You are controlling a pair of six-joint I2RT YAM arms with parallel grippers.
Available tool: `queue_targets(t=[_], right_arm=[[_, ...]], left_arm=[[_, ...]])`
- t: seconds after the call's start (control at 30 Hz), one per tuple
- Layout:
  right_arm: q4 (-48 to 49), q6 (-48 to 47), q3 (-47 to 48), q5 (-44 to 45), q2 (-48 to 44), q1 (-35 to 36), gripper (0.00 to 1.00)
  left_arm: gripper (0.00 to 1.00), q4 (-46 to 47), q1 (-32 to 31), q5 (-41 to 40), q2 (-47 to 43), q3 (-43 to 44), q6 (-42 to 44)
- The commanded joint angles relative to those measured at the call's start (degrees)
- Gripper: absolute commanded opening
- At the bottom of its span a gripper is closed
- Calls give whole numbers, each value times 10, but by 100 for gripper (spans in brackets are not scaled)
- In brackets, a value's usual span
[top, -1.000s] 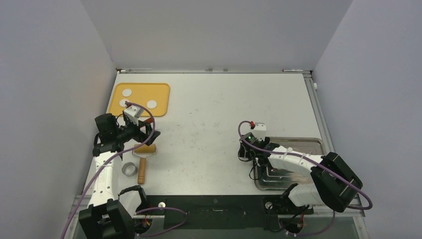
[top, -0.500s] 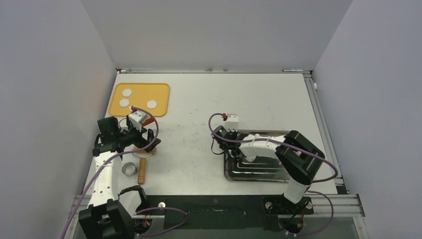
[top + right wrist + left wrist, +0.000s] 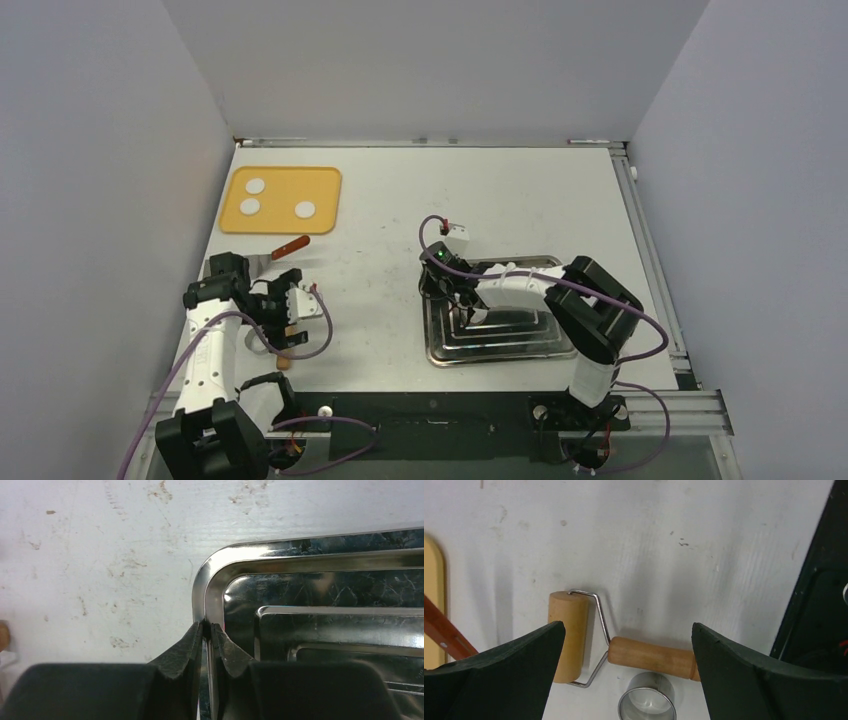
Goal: Roll out the dumpling wrappers from the dough
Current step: Pick up the rolling pin from the center of the board.
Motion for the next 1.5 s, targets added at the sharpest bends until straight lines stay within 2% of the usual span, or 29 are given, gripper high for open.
queue_targets(t=[0.0,0.13,0.23,0.4,0.53,0.7,0.8,1.07,1.27,1.47], right_arm=[[47,18,20,-57,12,-14,8],[33,-14,23,-72,-9,-23,9],[21,-57,39,-110,-24,-33,15],[3,-125,74,-233,-32,-76,35],[12,-177,74,-290,-46,-115,57],[7,-239,73,-340,-57,-136,70],[7,-266,68,-346,-62,-142,72],[49,-262,45,-387,-45,-148,73],[92,-235,-4,-367,-78,-142,76],[66,-235,-16,-323,-119,-115,76]], left_arm=[[96,-141,-2,-28,-3,3,239],[96,-175,-2,-7,17,25,253],[97,-195,-2,-19,26,25,286],[100,-211,-2,-121,20,9,385],[92,-191,-1,-196,48,51,424],[91,-181,-2,-290,84,90,557],[91,-146,-6,-327,80,72,621],[91,-110,-79,-281,83,9,625],[90,-17,-101,-316,84,-74,625],[89,75,-115,-307,131,-91,625]])
